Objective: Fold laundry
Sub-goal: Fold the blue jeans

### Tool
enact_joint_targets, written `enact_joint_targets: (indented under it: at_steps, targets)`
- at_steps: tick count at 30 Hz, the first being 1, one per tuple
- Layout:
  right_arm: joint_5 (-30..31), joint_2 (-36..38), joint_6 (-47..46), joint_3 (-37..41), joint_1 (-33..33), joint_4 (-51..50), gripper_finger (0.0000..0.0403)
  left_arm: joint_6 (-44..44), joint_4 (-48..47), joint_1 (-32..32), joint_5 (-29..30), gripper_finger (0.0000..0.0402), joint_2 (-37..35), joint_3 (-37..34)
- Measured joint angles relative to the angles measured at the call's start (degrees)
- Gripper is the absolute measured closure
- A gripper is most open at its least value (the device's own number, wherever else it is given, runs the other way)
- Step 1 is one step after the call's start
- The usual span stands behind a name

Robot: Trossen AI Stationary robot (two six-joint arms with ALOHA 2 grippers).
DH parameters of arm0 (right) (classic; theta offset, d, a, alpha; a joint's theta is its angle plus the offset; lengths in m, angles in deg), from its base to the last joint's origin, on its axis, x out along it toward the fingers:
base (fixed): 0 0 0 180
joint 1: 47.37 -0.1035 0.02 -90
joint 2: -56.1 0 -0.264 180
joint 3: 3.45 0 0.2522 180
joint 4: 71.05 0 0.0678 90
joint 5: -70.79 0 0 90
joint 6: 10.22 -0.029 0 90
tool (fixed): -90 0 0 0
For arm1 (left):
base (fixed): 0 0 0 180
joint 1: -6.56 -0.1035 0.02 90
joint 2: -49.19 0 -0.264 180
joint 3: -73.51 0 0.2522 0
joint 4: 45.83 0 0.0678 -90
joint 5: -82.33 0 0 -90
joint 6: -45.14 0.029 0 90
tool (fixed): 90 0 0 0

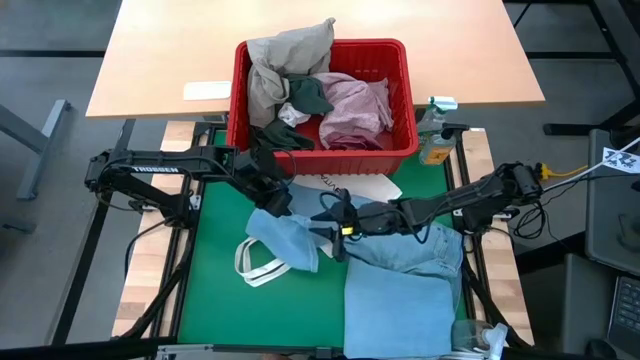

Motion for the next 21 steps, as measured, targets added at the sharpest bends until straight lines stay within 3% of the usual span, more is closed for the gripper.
enact_joint_targets:
  at_steps: [10, 21]
  targets:
    - [1.1, 1.0, 8.8, 0.0, -0.1, -0.1, 0.0258, 2.2, -0.1, 1.7, 0.4, 0.0401, 0.0, 0.0]
    - [-6.8, 1.0, 6.0, 0.0, 0.0, -1.1, 0.0258, 2.2, -0.1, 4.1, 3.0, 0.0401, 0.0, 0.0]
